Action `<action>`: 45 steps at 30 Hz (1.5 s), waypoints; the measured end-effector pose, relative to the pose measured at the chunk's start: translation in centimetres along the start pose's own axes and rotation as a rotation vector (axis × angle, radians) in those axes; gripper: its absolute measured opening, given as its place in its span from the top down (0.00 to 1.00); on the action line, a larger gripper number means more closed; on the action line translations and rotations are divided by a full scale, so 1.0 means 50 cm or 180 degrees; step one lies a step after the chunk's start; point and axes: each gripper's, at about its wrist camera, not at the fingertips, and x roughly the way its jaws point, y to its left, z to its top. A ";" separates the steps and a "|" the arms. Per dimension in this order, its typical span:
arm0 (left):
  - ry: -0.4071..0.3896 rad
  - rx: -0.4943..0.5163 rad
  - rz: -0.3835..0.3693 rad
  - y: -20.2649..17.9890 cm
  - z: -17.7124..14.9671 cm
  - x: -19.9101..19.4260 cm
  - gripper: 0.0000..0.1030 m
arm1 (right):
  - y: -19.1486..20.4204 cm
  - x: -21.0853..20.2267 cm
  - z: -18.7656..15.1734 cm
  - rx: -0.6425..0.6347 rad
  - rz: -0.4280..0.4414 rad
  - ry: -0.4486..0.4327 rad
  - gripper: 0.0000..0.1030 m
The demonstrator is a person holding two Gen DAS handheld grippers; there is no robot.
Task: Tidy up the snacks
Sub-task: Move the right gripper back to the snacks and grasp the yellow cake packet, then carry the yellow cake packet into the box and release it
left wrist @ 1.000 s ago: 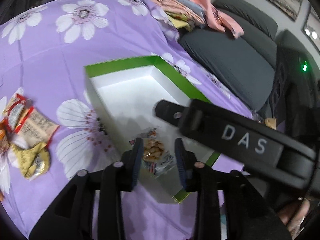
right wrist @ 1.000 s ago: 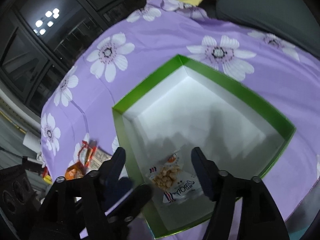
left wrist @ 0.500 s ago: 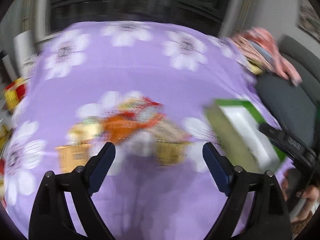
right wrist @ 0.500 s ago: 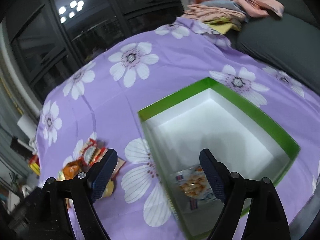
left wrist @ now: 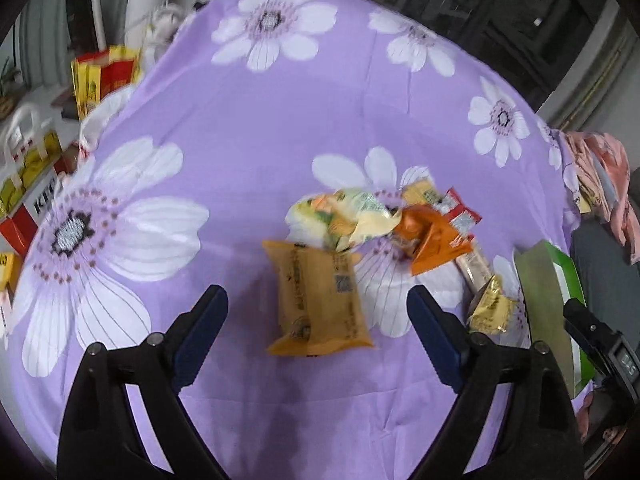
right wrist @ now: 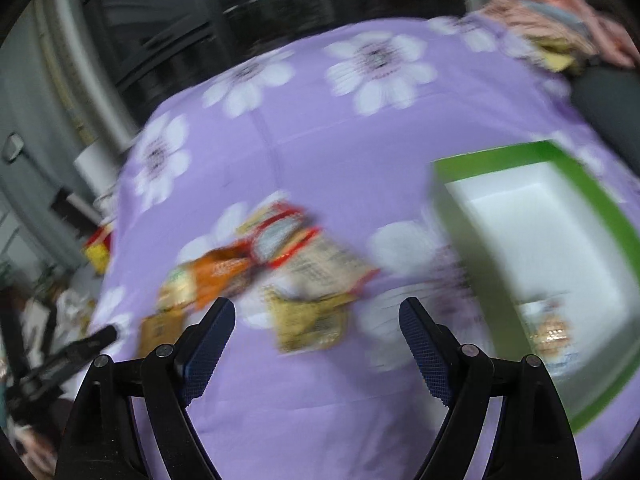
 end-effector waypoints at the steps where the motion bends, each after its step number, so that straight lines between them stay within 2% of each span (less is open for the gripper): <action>1: 0.0051 -0.0018 -0.0022 0.003 0.000 0.006 0.14 | 0.017 0.010 0.001 -0.0011 0.0172 0.0087 0.18; 3: 0.0153 -0.0086 -0.0076 0.012 -0.001 0.023 0.17 | 0.056 0.038 0.004 -0.0023 0.0599 0.0333 0.18; 5: 0.0264 -0.0135 -0.0146 0.013 -0.005 0.040 0.23 | 0.090 0.069 0.004 -0.0059 0.0864 0.0587 0.18; 8: 0.0393 -0.0188 -0.0153 0.016 -0.003 0.060 0.29 | 0.148 0.118 0.001 -0.0117 0.1113 0.0877 0.18; 11: 0.0480 -0.0220 -0.0203 0.025 -0.001 0.076 0.37 | 0.200 0.172 -0.006 -0.0202 0.1314 0.1156 0.26; 13: 0.0547 -0.0240 -0.0253 0.029 0.001 0.087 0.40 | 0.224 0.203 -0.011 -0.0250 0.1376 0.1281 0.28; 16: 0.0651 -0.0271 -0.0273 0.032 0.000 0.104 0.49 | 0.243 0.258 -0.022 -0.0274 0.1315 0.1489 0.38; 17: 0.0672 -0.0293 -0.0277 0.033 0.000 0.108 0.49 | 0.245 0.277 -0.027 -0.0270 0.1294 0.1573 0.42; 21: 0.0679 -0.0253 -0.0278 0.030 0.002 0.110 0.53 | 0.246 0.317 -0.042 -0.0248 0.1355 0.1783 0.43; 24: 0.0644 -0.0176 -0.0256 0.026 0.000 0.106 0.55 | 0.241 0.319 -0.044 -0.0266 0.1322 0.1739 0.45; 26: 0.0589 -0.0083 -0.0237 0.018 -0.001 0.098 0.59 | 0.238 0.311 -0.044 -0.0314 0.1309 0.1686 0.53; 28: 0.0533 -0.0018 -0.0242 0.006 -0.005 0.090 0.63 | 0.240 0.298 -0.043 -0.0405 0.1268 0.1592 0.54; 33: 0.0272 0.0199 -0.0301 -0.033 -0.020 0.047 0.63 | 0.236 0.247 -0.035 -0.0484 0.1219 0.1330 0.54; 38: 0.0032 0.0398 -0.0475 -0.078 -0.045 -0.002 0.63 | 0.211 0.165 -0.028 -0.0520 0.1167 0.0982 0.54; 43: -0.0275 0.0683 -0.0495 -0.142 -0.068 -0.066 0.64 | 0.177 0.085 -0.024 -0.0464 0.1188 0.0666 0.54; 45: -0.0414 0.0795 -0.0561 -0.173 -0.073 -0.094 0.64 | 0.167 0.041 -0.016 -0.0499 0.1149 0.0452 0.54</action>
